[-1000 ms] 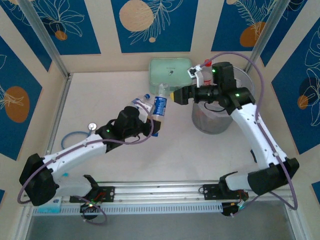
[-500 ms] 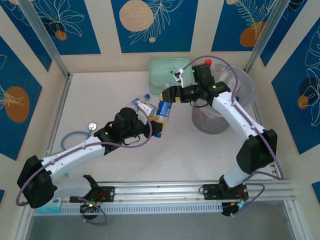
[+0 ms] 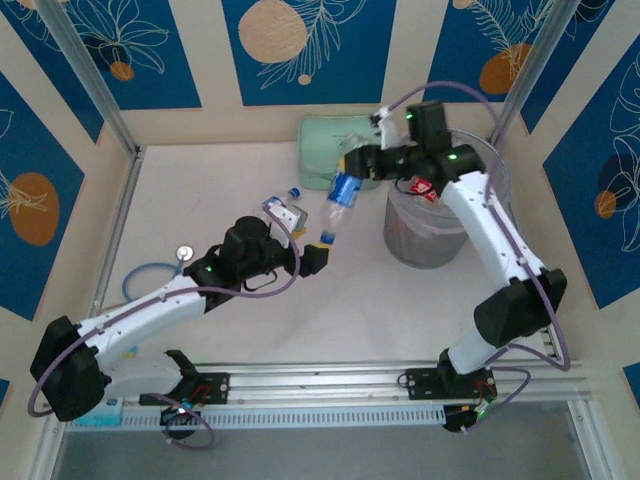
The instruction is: Put the plastic bottles in the bin
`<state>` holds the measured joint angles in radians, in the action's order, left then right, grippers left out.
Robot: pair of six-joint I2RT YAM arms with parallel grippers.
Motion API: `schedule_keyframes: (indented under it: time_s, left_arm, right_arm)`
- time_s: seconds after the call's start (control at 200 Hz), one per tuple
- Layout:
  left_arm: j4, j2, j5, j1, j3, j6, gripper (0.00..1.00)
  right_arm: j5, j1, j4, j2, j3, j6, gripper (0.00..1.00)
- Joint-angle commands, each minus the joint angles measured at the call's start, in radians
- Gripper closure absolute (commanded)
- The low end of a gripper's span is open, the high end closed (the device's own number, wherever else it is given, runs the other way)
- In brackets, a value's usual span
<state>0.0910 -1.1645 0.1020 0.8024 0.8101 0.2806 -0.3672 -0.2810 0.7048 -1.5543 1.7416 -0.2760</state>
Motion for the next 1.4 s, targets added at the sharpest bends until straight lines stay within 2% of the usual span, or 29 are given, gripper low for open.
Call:
schedule_keyframes:
  time_s: [0.0,0.075,0.165,0.325,0.46,0.69,0.911,1.066,1.326,1.396]
  left_arm:
    - [-0.071,0.017,-0.085,-0.010,0.000,0.001,0.10]
    - [-0.094,0.011,-0.113,-0.018,-0.003,0.022,0.09]
    - [-0.096,-0.003,-0.125,-0.034,-0.013,0.052,0.08]
    - [-0.065,-0.041,-0.097,-0.057,-0.022,0.088,0.09]
    - [-0.062,-0.060,-0.078,-0.064,-0.015,0.092,0.09]
    - [-0.071,-0.068,-0.059,-0.076,-0.015,0.092,0.09]
    - [-0.055,-0.086,-0.043,-0.081,-0.014,0.112,0.10]
    - [-0.077,-0.103,-0.030,-0.086,0.006,0.114,0.10]
    - [-0.101,-0.114,-0.017,-0.103,0.018,0.118,0.10]
    - [-0.103,-0.117,-0.010,-0.106,0.017,0.120,0.10]
  right_arm:
    - [0.113,0.089,0.050,0.145,0.101,0.074,0.65]
    - [0.163,0.179,0.021,0.204,0.118,0.082,0.72]
    - [0.288,0.264,-0.031,0.260,0.108,0.121,0.84]
    - [0.330,0.373,-0.110,0.290,0.047,0.166,0.92]
    - [0.395,0.375,-0.077,0.280,0.005,0.201,0.96]
    - [0.396,0.371,-0.035,0.280,-0.150,0.208,0.99]
    - [0.337,0.361,0.025,0.236,-0.229,0.160,1.00]
    - [0.320,0.318,0.037,0.208,-0.302,0.129,1.00]
    - [0.271,0.291,0.047,0.144,-0.374,0.002,1.00]
    - [0.264,0.287,0.057,0.135,-0.369,-0.015,0.97]
